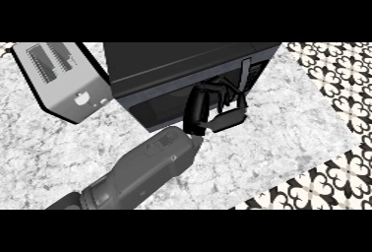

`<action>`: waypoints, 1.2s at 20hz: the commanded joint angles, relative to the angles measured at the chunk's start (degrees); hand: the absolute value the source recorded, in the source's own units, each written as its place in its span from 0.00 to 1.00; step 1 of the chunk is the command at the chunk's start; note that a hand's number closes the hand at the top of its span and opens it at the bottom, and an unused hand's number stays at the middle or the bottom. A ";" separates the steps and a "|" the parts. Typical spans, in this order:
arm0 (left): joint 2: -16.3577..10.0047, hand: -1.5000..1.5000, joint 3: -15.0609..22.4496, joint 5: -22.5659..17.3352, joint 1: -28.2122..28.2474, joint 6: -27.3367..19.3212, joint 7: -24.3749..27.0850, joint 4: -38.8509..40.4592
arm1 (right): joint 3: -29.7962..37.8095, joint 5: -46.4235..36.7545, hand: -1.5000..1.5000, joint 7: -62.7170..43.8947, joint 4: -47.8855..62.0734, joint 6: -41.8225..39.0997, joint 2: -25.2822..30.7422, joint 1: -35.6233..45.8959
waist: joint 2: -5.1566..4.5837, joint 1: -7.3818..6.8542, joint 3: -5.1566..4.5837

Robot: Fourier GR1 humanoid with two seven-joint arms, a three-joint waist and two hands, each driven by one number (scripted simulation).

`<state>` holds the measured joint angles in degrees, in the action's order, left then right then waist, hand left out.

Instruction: Pick up the milk, place it into the microwave and close the microwave

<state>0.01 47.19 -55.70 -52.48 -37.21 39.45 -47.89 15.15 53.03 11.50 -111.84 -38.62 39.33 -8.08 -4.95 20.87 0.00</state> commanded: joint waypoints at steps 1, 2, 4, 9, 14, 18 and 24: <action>-0.01 1.00 -1.66 -1.82 -3.34 2.03 -1.39 4.77 | 0.43 1.52 0.00 -0.41 0.46 -0.39 1.03 0.33 | -0.98 0.36 -0.06; -0.01 1.00 -1.76 -2.11 -3.32 1.39 -1.05 4.83 | 0.11 2.19 0.00 -0.89 0.09 -0.08 1.32 0.28 | -0.80 0.22 -0.16; -0.01 1.00 -1.38 -2.33 -3.24 1.88 -0.68 5.15 | 0.33 2.21 0.00 -0.62 0.92 -0.60 1.20 0.08 | -1.21 0.56 0.04; -0.01 1.00 -0.84 -3.23 -3.85 1.04 -0.17 5.46 | 0.66 3.21 0.00 -1.25 0.38 -1.60 2.81 0.32 | -0.74 1.17 0.06; -0.01 1.00 2.26 -2.28 -4.85 0.82 -1.10 8.07 | 0.54 5.23 0.00 -0.99 -0.05 -2.29 3.30 1.38 | -0.56 0.74 0.24; -0.01 1.00 4.16 -2.64 -4.99 -1.25 -3.00 9.85 | -0.17 7.45 0.00 -1.26 -0.20 -3.99 4.32 1.62 | -0.44 0.13 0.31; -0.01 1.00 4.22 -4.96 -4.00 -2.96 -4.13 11.77 | 0.57 9.51 0.00 -1.55 -0.06 -4.58 5.39 0.82 | -0.07 -1.72 0.14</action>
<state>0.08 53.73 -58.40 -56.85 -38.50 37.92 -43.33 15.25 61.04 10.01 -112.17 -42.68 44.12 -6.89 -4.54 20.14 0.24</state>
